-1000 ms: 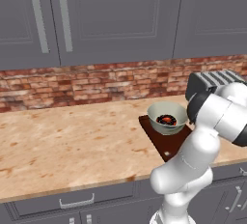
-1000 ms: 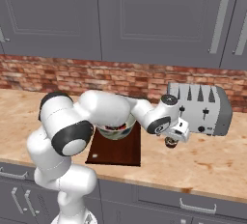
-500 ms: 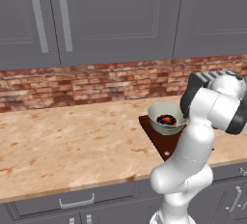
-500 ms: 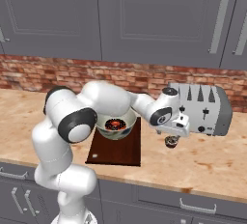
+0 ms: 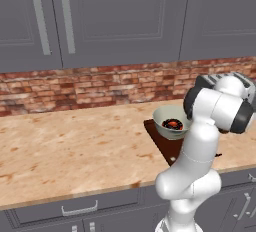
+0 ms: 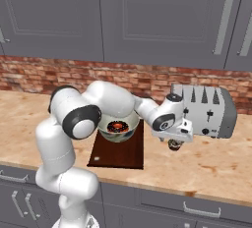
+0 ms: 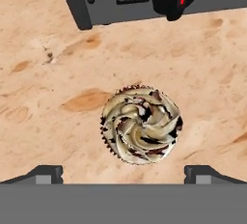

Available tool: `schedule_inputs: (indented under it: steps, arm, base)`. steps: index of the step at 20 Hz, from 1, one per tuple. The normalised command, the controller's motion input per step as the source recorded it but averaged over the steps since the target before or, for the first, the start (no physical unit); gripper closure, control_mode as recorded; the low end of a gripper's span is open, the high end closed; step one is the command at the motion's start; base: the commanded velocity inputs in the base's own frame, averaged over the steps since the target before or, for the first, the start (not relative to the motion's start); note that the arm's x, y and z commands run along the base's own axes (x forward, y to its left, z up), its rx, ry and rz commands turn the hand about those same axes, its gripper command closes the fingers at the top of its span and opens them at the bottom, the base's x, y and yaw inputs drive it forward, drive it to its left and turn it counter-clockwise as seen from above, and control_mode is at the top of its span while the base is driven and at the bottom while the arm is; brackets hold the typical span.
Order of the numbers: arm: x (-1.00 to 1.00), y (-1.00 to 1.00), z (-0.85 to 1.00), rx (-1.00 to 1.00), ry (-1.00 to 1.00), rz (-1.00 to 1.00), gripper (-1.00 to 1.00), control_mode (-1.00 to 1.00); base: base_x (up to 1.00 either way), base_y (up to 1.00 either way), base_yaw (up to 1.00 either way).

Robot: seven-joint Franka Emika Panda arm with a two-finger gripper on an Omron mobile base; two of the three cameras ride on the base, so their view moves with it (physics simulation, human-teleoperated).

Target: Place the bowl with donut and the cupcake onto the tray.

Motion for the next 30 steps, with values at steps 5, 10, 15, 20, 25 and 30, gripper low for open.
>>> schedule_inputs:
  steps: [5,10,15,20,25,30]
  arm:
    - [0.21,-0.23,0.00,0.02,0.00,0.15,-1.00,-1.00]
    - [0.06,-0.18,0.01,0.00,0.00,0.09,-1.00,-1.00]
    - [0.00,0.05,-0.05,0.00,0.04,0.00,-1.00,-1.00]
    - [0.02,0.17,-0.05,0.00,0.03,0.00,-1.00,-1.00]
    - [0.05,0.08,0.00,0.00,0.04,0.00,-1.00,-1.00]
    - [0.07,0.00,-0.14,0.00,0.00,0.00,-1.00,-1.00]
  base:
    - [0.00,0.00,0.00]
    - [0.00,0.00,0.00]
    - [0.00,0.00,0.00]
    - [0.00,0.00,0.00]
    - [0.00,0.00,0.00]
    - [0.00,0.00,0.00]
